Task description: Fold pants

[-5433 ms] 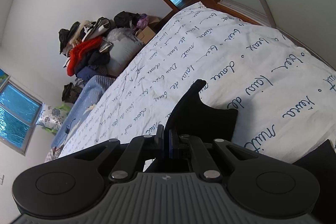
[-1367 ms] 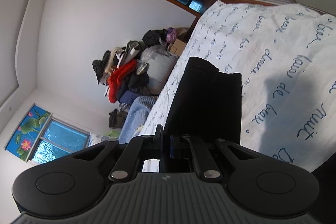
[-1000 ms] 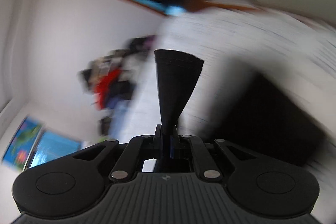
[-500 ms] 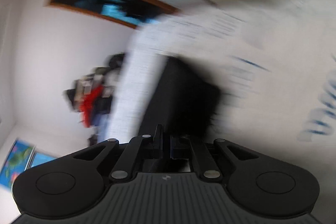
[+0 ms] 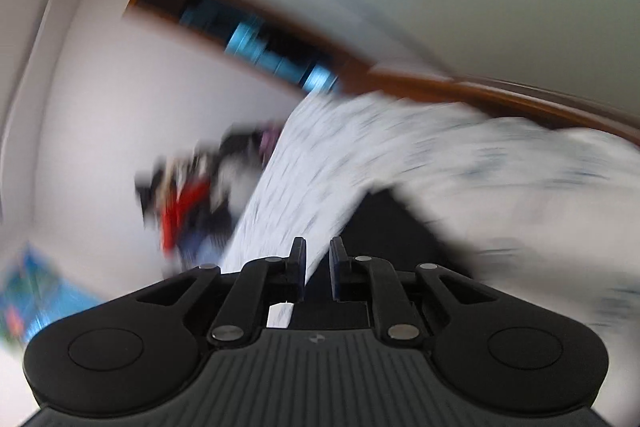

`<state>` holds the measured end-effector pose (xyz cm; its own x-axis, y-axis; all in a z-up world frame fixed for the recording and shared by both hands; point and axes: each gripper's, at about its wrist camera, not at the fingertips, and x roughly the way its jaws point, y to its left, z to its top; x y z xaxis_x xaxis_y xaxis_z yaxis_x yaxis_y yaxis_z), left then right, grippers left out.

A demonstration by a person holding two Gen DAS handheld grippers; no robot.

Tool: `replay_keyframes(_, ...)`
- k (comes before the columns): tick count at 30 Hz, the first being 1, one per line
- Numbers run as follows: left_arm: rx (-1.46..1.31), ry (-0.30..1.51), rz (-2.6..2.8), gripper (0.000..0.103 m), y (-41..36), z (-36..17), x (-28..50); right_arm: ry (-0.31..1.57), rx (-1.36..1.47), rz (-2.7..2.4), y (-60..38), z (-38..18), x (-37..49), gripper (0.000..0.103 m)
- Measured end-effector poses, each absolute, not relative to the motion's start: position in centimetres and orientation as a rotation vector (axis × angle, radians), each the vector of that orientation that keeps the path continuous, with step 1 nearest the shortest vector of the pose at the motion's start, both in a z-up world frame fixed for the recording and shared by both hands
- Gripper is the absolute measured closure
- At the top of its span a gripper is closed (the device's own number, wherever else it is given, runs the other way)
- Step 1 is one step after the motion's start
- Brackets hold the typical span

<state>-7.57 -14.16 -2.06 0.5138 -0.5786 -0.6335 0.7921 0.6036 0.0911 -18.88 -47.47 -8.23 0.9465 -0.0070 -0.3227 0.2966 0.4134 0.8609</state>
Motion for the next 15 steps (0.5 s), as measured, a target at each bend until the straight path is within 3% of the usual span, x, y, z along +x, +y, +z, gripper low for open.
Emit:
replay_keyframes(2, 0.362, 0.584, -0.793, 0.051, -13.8, -2.3, -7.1, 0.369, 1.007, -0.091, -45.2, -6.1, -14.3, 0.090)
replay_keyframes(4, 0.332, 0.596, -0.745, 0.051, -13.4, -2.4, -6.4, 0.480, 0.939, 0.056, -42.6, -5.4, -9.1, 0.082)
replay_keyframes(9, 0.323, 0.626, -0.668, 0.049, -12.6, -3.4, -5.4, 0.725, 0.850, 0.248, -37.3, -6.8, 1.8, 0.081)
replay_keyframes(13, 0.303, 0.633, -0.664, 0.046, -11.1, -3.8, -5.7, 0.876, 0.793, 0.274, -35.7, -7.9, 6.4, 0.081)
replay_keyframes(15, 0.278, 0.616, -0.665, 0.042, -10.3, -4.0, -5.9, 0.872, 0.580, 0.315, -34.3, -6.7, 7.0, 0.081)
